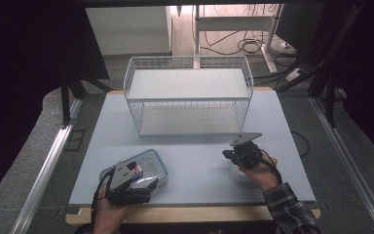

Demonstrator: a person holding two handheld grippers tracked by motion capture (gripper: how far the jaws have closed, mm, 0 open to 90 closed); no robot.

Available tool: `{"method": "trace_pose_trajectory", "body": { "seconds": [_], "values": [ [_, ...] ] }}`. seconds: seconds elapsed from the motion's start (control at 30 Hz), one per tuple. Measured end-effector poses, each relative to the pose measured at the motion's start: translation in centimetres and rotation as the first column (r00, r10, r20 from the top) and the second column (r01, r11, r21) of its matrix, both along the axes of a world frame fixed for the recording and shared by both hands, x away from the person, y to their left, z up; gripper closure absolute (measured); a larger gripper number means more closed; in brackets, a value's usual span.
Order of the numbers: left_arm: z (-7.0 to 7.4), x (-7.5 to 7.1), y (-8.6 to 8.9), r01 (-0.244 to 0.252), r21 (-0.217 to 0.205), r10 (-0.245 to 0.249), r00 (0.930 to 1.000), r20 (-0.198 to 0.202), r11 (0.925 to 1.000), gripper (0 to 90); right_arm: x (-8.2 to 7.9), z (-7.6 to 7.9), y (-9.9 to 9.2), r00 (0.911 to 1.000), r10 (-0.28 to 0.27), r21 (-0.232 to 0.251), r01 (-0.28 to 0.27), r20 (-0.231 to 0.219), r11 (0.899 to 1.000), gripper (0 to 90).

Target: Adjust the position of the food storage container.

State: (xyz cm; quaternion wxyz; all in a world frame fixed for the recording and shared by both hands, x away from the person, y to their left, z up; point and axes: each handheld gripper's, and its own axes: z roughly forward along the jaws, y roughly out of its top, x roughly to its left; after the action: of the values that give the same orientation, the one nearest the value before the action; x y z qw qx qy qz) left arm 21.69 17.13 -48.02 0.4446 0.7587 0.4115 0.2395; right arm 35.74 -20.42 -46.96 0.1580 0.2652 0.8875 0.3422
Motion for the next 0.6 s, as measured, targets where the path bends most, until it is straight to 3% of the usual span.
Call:
{"method": "trace_pose_trajectory", "body": {
  "seconds": [0.33,0.6],
  "values": [
    [-0.1,0.0,0.0,0.001,0.015,-0.001,1.0000,-0.004,0.9999,9.6,-1.2,0.2,-4.2,0.9974,-0.071,0.017,0.072,-0.012,0.997,88.6],
    [-0.4,0.3,0.0,0.024,0.021,-0.023,0.9996,-0.016,0.9995,9.0,-1.3,0.2,-7.1,0.9903,-0.138,0.042,0.138,-0.020,0.990,88.8]
  ]
}}
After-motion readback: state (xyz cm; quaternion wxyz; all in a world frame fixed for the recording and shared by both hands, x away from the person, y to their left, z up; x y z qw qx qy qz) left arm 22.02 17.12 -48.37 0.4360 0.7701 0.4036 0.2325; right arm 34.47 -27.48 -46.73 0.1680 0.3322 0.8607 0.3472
